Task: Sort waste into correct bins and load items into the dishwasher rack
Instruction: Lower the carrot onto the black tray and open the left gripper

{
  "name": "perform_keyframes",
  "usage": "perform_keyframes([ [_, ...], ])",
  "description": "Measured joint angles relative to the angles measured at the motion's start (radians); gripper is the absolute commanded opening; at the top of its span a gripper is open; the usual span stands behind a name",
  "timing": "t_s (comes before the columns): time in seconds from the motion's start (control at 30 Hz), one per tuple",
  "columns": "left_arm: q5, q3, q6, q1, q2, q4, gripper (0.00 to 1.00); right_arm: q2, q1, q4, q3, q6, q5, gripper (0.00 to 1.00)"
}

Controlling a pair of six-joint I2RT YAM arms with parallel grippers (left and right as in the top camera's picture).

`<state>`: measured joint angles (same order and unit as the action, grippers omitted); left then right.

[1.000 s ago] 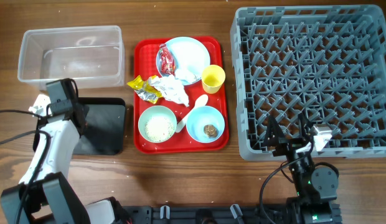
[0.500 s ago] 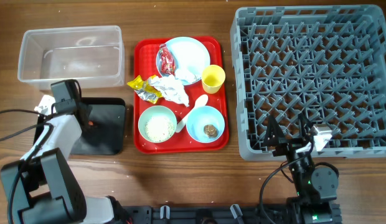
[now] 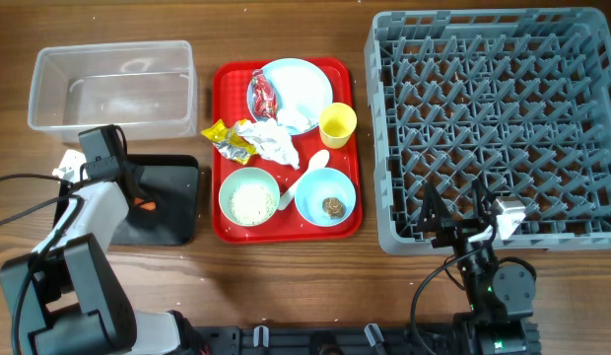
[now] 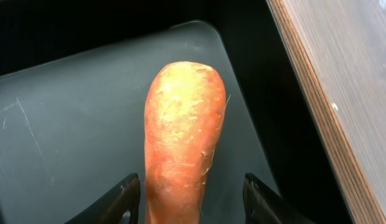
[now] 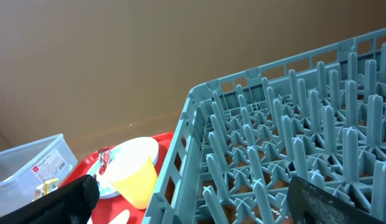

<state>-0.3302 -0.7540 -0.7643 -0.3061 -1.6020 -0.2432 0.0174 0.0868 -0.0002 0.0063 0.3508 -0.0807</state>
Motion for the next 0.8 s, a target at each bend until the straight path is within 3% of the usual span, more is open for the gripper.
perform_keyframes([
  [0.13, 0.0, 0.0, 0.0, 0.0, 0.043, -0.026, 0.51, 0.0, 0.0, 0.0, 0.0, 0.0, 0.0, 1.0],
  [0.23, 0.007, 0.0, 0.0, 0.0, 0.104, -0.051, 0.43, 0.0, 0.0, 0.0, 0.0, 0.0, 0.0, 1.0],
  [0.3, 0.013, 0.0, -0.001, 0.0, 0.14, -0.068, 0.3, 0.0, 0.0, 0.0, 0.0, 0.0, 0.0, 1.0],
  [0.37, 0.02, 0.0, -0.003, 0.0, 0.189, -0.118, 0.04, 0.0, 0.0, 0.0, 0.0, 0.0, 0.0, 1.0],
  [0.6, 0.026, 0.0, -0.001, -0.001, 0.322, -0.269, 0.04, 0.0, 0.0, 0.0, 0.0, 0.0, 0.0, 1.0],
  [0.8, 0.026, 0.0, 0.0, -0.026, 0.323, -0.342, 0.04, 0.0, 0.0, 0.0, 0.0, 0.0, 0.0, 1.0],
])
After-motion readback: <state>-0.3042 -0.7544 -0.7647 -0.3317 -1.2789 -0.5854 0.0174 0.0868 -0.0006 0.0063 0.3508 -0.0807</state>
